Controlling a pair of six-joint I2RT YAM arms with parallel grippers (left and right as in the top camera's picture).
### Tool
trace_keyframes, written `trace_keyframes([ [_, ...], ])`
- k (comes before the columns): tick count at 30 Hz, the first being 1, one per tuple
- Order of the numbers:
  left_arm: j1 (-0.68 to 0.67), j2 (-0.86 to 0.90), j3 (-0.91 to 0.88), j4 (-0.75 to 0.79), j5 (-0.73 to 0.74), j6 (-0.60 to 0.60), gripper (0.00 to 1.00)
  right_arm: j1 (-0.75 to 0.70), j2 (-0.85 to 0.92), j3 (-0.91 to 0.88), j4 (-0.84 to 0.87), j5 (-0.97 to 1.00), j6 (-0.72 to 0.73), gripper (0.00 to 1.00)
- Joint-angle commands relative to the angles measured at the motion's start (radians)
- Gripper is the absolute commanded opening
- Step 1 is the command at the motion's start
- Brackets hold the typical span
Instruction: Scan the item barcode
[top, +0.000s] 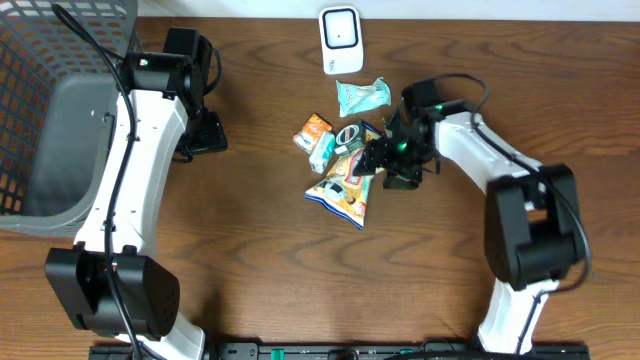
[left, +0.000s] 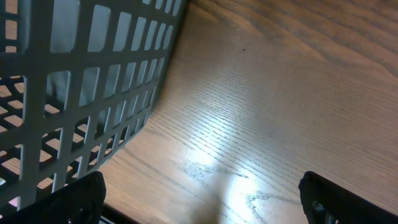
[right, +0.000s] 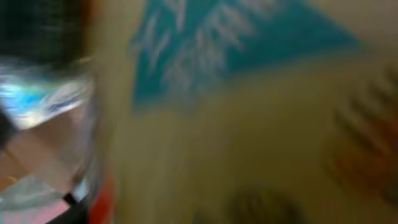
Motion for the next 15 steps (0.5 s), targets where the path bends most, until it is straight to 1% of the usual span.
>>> trace_keyframes([
  [1, 0.003, -0.001, -0.004, -0.003, -0.02, 0.013, 0.98, 0.018, 0.06, 0.014, 0.021, 0.019, -0.046, 0.51],
  [3, 0.003, -0.002, -0.004, -0.003, -0.02, 0.013, 0.98, 0.016, 0.065, 0.015, 0.027, -0.004, -0.096, 0.31],
  [4, 0.003, -0.002, -0.004, -0.003, -0.02, 0.013, 0.97, 0.013, 0.064, 0.015, 0.028, -0.01, -0.108, 0.08],
  [5, 0.003, -0.001, -0.004, -0.003, -0.02, 0.013, 0.98, 0.008, 0.056, 0.017, 0.025, -0.017, -0.114, 0.01],
  [8, 0.003, -0.001, -0.004, -0.003, -0.02, 0.013, 0.98, -0.009, 0.013, 0.026, 0.013, -0.018, -0.143, 0.01],
  [10, 0.003, -0.001, -0.004, -0.004, -0.02, 0.013, 0.98, -0.018, -0.031, 0.039, -0.01, 0.027, -0.151, 0.01],
  [12, 0.003, -0.001, -0.004, -0.003, -0.02, 0.013, 0.98, -0.022, -0.088, 0.058, -0.05, 0.145, -0.151, 0.01],
  [15, 0.003, -0.001, -0.004, -0.003, -0.02, 0.013, 0.97, -0.013, -0.187, 0.087, -0.113, 0.396, -0.149, 0.01],
])
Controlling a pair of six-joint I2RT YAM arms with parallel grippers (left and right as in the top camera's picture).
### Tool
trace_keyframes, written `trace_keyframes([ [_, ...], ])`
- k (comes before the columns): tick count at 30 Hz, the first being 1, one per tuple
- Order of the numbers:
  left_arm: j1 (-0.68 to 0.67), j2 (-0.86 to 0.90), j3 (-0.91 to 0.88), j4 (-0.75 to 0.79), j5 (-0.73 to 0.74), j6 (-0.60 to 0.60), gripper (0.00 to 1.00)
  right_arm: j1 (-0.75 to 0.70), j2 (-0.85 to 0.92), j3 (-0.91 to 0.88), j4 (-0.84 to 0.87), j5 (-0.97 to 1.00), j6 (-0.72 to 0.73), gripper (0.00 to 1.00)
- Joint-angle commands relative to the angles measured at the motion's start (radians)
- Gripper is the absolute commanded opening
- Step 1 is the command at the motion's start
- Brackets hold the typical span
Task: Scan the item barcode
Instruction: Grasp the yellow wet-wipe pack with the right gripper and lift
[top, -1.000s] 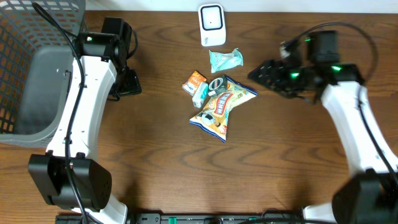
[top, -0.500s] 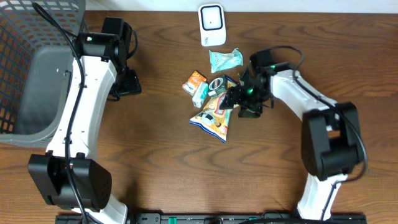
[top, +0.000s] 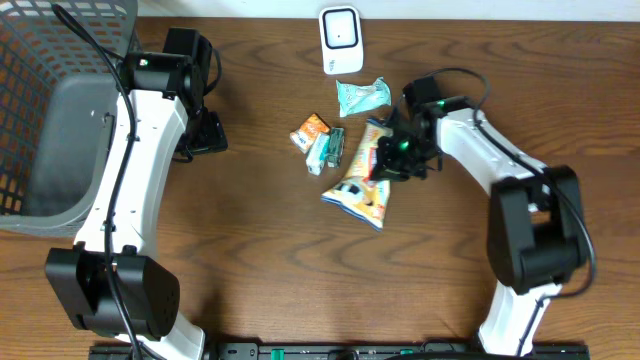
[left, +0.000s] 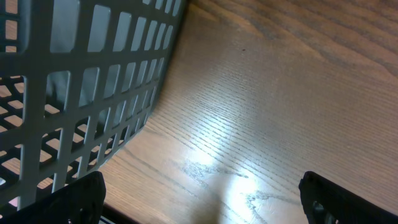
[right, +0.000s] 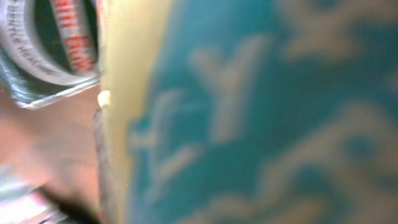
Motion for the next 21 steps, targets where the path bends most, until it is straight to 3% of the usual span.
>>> trace_keyframes([
  [1, 0.003, -0.002, -0.004, -0.003, -0.02, 0.013, 0.98, 0.007, -0.176, 0.061, -0.049, 0.439, -0.013, 0.01],
  [6, 0.003, -0.001, -0.004, -0.004, -0.02, 0.013, 0.98, 0.077, -0.304, 0.062, -0.085, 0.855, 0.053, 0.02],
  [11, 0.003, -0.001, -0.004, -0.003, -0.02, 0.013, 0.98, 0.185, -0.302, 0.054, -0.113, 1.246, 0.095, 0.01],
  [15, 0.003, -0.001, -0.004, -0.003, -0.02, 0.013, 0.98, 0.224, -0.252, 0.045, -0.144, 1.409, 0.095, 0.01],
  [21, 0.003, -0.001, -0.004, -0.003, -0.02, 0.013, 0.98, 0.257, -0.14, 0.045, -0.164, 1.503, 0.065, 0.01],
])
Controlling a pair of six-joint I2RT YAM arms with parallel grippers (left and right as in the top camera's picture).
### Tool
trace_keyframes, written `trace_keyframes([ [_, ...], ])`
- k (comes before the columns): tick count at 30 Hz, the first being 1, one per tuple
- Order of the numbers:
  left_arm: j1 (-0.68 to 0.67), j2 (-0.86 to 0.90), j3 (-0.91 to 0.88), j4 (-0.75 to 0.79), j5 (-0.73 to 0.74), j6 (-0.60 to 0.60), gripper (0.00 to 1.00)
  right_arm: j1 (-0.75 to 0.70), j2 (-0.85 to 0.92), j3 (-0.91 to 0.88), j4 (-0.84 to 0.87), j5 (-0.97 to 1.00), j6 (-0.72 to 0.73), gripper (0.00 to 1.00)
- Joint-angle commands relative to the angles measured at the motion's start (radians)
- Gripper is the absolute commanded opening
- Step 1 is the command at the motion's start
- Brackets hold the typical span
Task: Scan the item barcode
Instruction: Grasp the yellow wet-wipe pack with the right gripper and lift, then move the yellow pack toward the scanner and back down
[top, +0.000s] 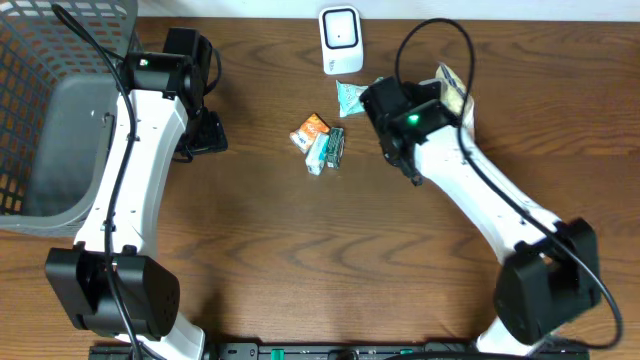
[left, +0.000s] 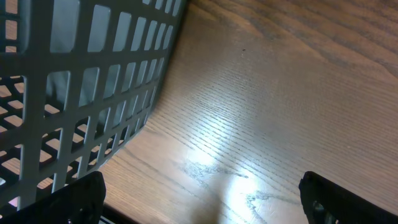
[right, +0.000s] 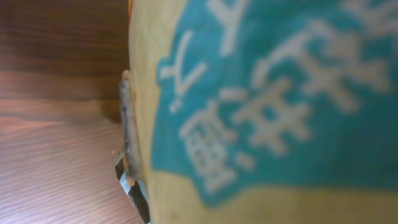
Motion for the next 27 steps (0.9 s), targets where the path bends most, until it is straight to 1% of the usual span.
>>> trace_keyframes([
  [1, 0.003, -0.001, -0.004, -0.003, -0.02, 0.013, 0.98, 0.018, 0.061, -0.006, -0.003, 0.16, -0.001, 0.01],
  [3, 0.003, -0.002, -0.004, -0.003, -0.02, 0.013, 0.98, 0.018, 0.105, -0.006, -0.008, 0.148, -0.001, 0.01],
  [7, 0.003, -0.001, -0.004, -0.003, -0.02, 0.013, 0.98, 0.047, 0.175, -0.006, -0.05, 0.047, -0.005, 0.01],
  [11, 0.003, -0.001, -0.004, -0.003, -0.02, 0.013, 0.98, 0.126, 0.18, -0.004, -0.043, -0.169, -0.005, 0.04],
  [13, 0.003, -0.001, -0.004, -0.003, -0.02, 0.013, 0.98, 0.168, 0.179, 0.007, -0.039, -0.262, -0.005, 0.19],
  [14, 0.003, -0.001, -0.004, -0.004, -0.02, 0.013, 0.98, 0.186, 0.179, 0.015, -0.042, -0.298, -0.005, 0.31],
  [15, 0.003, -0.001, -0.004, -0.004, -0.02, 0.013, 0.98, 0.203, 0.179, 0.023, -0.045, -0.324, -0.005, 0.51],
  [16, 0.003, -0.001, -0.004, -0.003, -0.02, 0.013, 0.98, 0.22, 0.179, 0.035, -0.055, -0.342, -0.005, 0.68],
  [17, 0.003, -0.002, -0.004, -0.003, -0.02, 0.013, 0.97, 0.231, 0.179, 0.05, -0.067, -0.355, -0.004, 0.7],
  [22, 0.003, -0.001, -0.004, -0.003, -0.02, 0.013, 0.98, 0.23, 0.179, 0.182, -0.138, -0.43, -0.005, 0.72],
  [23, 0.003, -0.001, -0.004, -0.003, -0.02, 0.013, 0.98, 0.215, 0.179, 0.22, -0.159, -0.436, -0.005, 0.74],
  [25, 0.003, -0.001, -0.004, -0.004, -0.02, 0.013, 0.98, 0.186, 0.179, 0.272, -0.194, -0.435, -0.005, 0.86],
  [27, 0.003, -0.001, -0.004, -0.004, -0.02, 0.013, 0.98, 0.139, 0.179, 0.323, -0.227, -0.436, -0.018, 0.89],
])
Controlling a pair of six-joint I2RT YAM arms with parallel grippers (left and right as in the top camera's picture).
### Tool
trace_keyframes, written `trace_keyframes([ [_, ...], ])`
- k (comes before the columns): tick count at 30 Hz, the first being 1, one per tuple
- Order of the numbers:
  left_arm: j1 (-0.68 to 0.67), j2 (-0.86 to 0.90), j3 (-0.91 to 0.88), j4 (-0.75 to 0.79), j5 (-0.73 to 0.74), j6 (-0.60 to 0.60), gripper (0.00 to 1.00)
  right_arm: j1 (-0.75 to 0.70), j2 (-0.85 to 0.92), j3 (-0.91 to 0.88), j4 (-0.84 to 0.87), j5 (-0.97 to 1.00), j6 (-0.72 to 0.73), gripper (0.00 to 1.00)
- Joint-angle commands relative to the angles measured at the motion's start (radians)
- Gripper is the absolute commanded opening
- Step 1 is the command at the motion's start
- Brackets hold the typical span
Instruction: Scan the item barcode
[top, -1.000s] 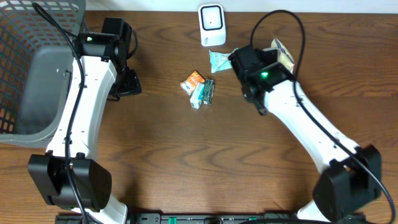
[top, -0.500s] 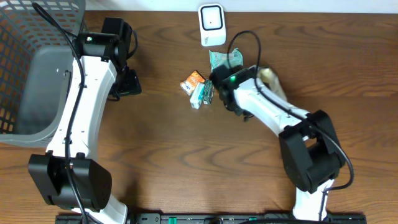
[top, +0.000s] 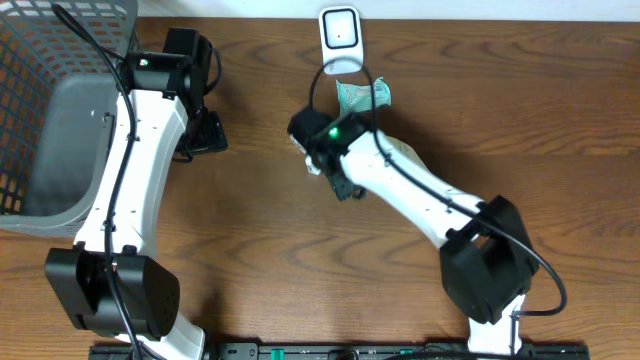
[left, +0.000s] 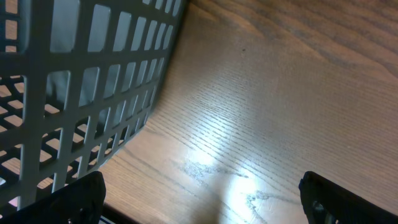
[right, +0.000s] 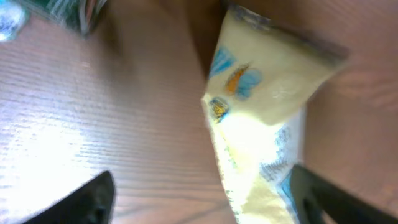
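The snack bag (right: 261, 118), pale yellow with blue print, lies on the wood between the wide-apart fingers of my right gripper (right: 202, 199), which is open; the bag's lower end reaches the right finger (right: 320, 196). In the overhead view only a pale strip of the bag (top: 403, 153) shows from under the right arm, and the right gripper (top: 345, 186) is near the table's middle. The white scanner (top: 340, 40) stands at the back edge. Beside the basket, my left gripper (left: 202, 199) is open over bare wood.
A grey mesh basket (top: 40, 120) fills the far left, its wall (left: 74, 93) close to the left gripper. A teal packet (top: 362, 95) lies below the scanner. A green packet (right: 78, 12) is near the right gripper; the other small packets are mostly hidden under the right arm.
The right gripper was shut on the snack bag, held up to the right of the scanner. Now it is open further left near the small packets, with the bag on the table. The left arm has not moved.
First the right gripper was at the snack bag in the pile of packets. Then the bag was drawn clear of the pile to the right. Then it was held up near the scanner. Now it lies released on the table under the right arm.
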Motion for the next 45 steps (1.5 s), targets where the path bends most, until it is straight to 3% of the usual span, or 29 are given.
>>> trace_keyframes([
  [1, 0.003, -0.001, -0.004, -0.004, -0.02, 0.013, 0.98, -0.093, -0.014, 0.092, -0.04, -0.017, -0.016, 0.9],
  [4, 0.003, -0.001, -0.004, -0.004, -0.02, 0.013, 0.98, -0.183, -0.014, 0.106, -0.045, -0.016, -0.05, 0.89],
  [7, 0.003, -0.001, -0.004, -0.004, -0.02, 0.013, 0.98, -0.286, -0.012, 0.106, -0.044, -0.046, -0.066, 0.75],
  [10, 0.003, -0.001, -0.004, -0.004, -0.02, 0.013, 0.98, -0.389, -0.01, 0.103, -0.03, -0.199, -0.119, 0.43],
  [11, 0.003, -0.002, -0.004, -0.004, -0.02, 0.013, 0.98, -0.443, -0.01, 0.094, -0.015, -0.365, -0.155, 0.24],
  [15, 0.003, -0.001, -0.004, -0.004, -0.021, 0.013, 0.98, -0.507, -0.006, 0.04, 0.014, -0.662, -0.254, 0.12],
  [23, 0.003, -0.002, -0.004, -0.004, -0.02, 0.013, 0.97, -0.442, -0.006, -0.174, 0.087, -0.805, -0.304, 0.09],
  [29, 0.003, -0.001, -0.004, -0.004, -0.02, 0.013, 0.98, -0.329, -0.013, -0.153, -0.017, -0.916, -0.306, 0.09],
  [33, 0.003, -0.001, -0.004, -0.004, -0.02, 0.013, 0.98, -0.28, -0.018, -0.051, -0.13, -0.812, -0.307, 0.11],
  [39, 0.003, -0.001, -0.004, -0.004, -0.02, 0.013, 0.98, -0.296, -0.018, 0.087, -0.192, -0.506, -0.192, 0.33],
  [45, 0.003, -0.002, -0.004, -0.004, -0.02, 0.013, 0.98, -0.351, -0.017, 0.062, -0.088, -0.476, -0.177, 0.33],
])
